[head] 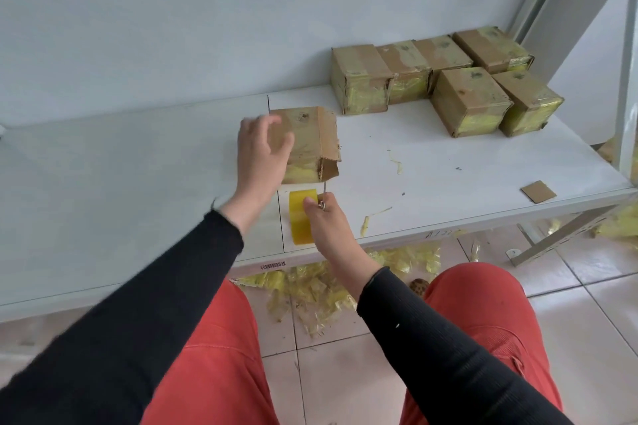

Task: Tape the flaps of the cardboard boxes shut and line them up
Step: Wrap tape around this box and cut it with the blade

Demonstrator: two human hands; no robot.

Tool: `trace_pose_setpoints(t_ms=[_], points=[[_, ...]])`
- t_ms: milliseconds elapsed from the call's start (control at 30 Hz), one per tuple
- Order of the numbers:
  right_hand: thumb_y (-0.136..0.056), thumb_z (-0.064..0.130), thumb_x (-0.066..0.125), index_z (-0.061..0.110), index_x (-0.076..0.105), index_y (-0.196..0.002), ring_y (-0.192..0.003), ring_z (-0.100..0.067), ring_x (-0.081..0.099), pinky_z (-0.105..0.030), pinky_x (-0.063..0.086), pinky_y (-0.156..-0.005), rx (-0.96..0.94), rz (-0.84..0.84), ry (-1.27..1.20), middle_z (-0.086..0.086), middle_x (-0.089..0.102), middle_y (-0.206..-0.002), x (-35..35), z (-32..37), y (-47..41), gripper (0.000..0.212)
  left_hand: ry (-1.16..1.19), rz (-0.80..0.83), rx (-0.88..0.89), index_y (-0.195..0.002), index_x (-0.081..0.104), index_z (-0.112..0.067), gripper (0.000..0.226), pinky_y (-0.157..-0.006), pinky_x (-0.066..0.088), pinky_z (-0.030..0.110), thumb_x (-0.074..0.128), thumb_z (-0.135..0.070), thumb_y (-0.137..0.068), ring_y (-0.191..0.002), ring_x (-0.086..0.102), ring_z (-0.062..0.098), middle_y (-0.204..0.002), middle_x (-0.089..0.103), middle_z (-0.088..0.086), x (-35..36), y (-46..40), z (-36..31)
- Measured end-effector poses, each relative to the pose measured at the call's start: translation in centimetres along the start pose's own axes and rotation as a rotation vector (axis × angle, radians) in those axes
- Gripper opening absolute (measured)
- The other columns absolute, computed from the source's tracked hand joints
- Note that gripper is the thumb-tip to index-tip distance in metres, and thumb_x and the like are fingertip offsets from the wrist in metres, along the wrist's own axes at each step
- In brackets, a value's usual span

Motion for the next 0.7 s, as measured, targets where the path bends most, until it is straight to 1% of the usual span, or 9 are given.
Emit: trace_pose_setpoints(t_ms=[33, 100, 167, 233, 300, 367, 433, 567, 700], points=[[-0.106, 0.044, 0.039, 0.014, 0.046, -0.134, -0.064, -0.010, 0.046, -0.029, 0.035, -0.059, 0.001, 0.018, 0.000, 0.007, 0.049, -0.077, -0.1, 0.0, 0.0, 0.042, -0.006, 0.017, -0.091, -0.125, 0.057, -0.018, 0.043, -0.094, 0.047, 0.037, 0.062, -0.047, -0.094, -0.101, 0.055, 0.013, -0.114, 0.049, -0.003, -0.1, 2.0, 1.1], [-0.106, 0.050, 0.039, 0.018, 0.047, -0.130, -0.073, -0.006, 0.053, -0.026, 0.040, -0.062, -0.016, 0.023, 0.006, 0.009, 0.056, -0.089, -0.8, 0.1, -0.2, 0.041, 0.022, 0.186, -0.325, -0.123, 0.054, -0.021, 0.052, -0.077, 0.046, 0.031, 0.062, -0.060, -0.090, -0.089, 0.054, 0.006, -0.104, 0.052, -0.007, 0.8, 5.9, 3.3], [-0.107, 0.045, 0.039, 0.018, 0.050, -0.125, -0.081, -0.010, 0.059, -0.029, 0.046, -0.069, -0.070, -0.067, 0.035, 0.005, 0.061, -0.100, -2.7, 0.7, -0.9, 0.035, 0.124, 0.305, -0.497, -0.117, 0.059, -0.024, 0.050, -0.075, 0.050, 0.035, 0.058, -0.067, -0.091, -0.085, 0.062, 0.011, -0.096, 0.065, -0.005, 1.7, 8.3, 4.4], [-0.107, 0.038, 0.041, 0.016, 0.051, -0.116, -0.073, -0.016, 0.059, -0.034, 0.049, -0.067, -0.134, -0.140, 0.091, 0.001, 0.067, -0.093, -5.1, 1.6, -2.0, 0.026, 0.333, 0.335, -0.576, -0.107, 0.069, -0.026, 0.042, -0.074, 0.054, 0.037, 0.056, -0.064, -0.095, -0.077, 0.067, 0.019, -0.083, 0.072, -0.002, 2.3, 9.3, 4.6], [-0.104, 0.044, 0.048, 0.017, 0.050, -0.111, -0.064, -0.017, 0.055, -0.032, 0.043, -0.058, -0.194, -0.099, 0.278, 0.000, 0.069, -0.085, -6.4, 2.6, -3.0, 0.027, 0.541, 0.367, -0.627, -0.107, 0.074, -0.024, 0.038, -0.073, 0.058, 0.033, 0.058, -0.057, -0.099, -0.083, 0.074, 0.022, -0.089, 0.078, 0.000, 2.9, 9.7, 4.2], [-0.097, 0.058, 0.056, 0.018, 0.048, -0.111, -0.070, -0.015, 0.055, -0.033, 0.042, -0.059, -0.255, -0.031, 0.570, 0.003, 0.063, -0.088, -6.7, 3.6, -3.6, 0.044, 0.637, 0.358, -0.637, -0.110, 0.075, -0.020, 0.034, -0.084, 0.058, 0.037, 0.062, -0.049, -0.099, -0.099, 0.074, 0.024, -0.104, 0.079, 0.004, 3.5, 9.7, 4.1], [-0.098, 0.064, 0.048, 0.019, 0.045, -0.109, -0.074, -0.013, 0.055, -0.034, 0.041, -0.061, -0.316, 0.013, 0.788, 0.006, 0.059, -0.089, -6.4, 4.2, -4.2, 0.046, 0.699, 0.309, -0.632, -0.105, 0.075, -0.015, 0.026, -0.077, 0.058, 0.034, 0.066, -0.039, -0.098, -0.092, 0.075, 0.022, -0.101, 0.078, 0.004, 3.5, 9.7, 4.1], [-0.109, 0.045, 0.028, 0.020, 0.045, -0.101, -0.076, -0.030, 0.057, -0.038, 0.036, -0.060, -0.453, 0.025, 1.019, -0.002, 0.064, -0.090, -5.7, 5.5, -5.3, 0.031, 0.781, 0.268, -0.626, -0.096, 0.074, -0.013, 0.011, -0.061, 0.056, 0.025, 0.070, -0.022, -0.097, -0.076, 0.072, 0.014, -0.089, 0.074, 0.004, 3.2, 9.4, 3.8], [-0.110, 0.044, 0.026, 0.027, 0.038, -0.094, -0.063, -0.027, 0.050, -0.032, 0.025, -0.051, -0.598, -0.005, 1.177, 0.008, 0.050, -0.068, -5.1, 6.0, -5.6, 0.026, 0.824, 0.276, -0.667, -0.100, 0.074, -0.011, 0.009, -0.061, 0.056, 0.025, 0.069, -0.016, -0.096, -0.074, 0.071, 0.012, -0.088, 0.074, 0.002, 3.5, 9.3, 3.6]])
Point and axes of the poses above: each hand's wrist, its own y-axis away from the middle knuckle, its own x-axis out of the palm, z = x × y, the point moved 6 cm from there along -y, towards the middle knuckle
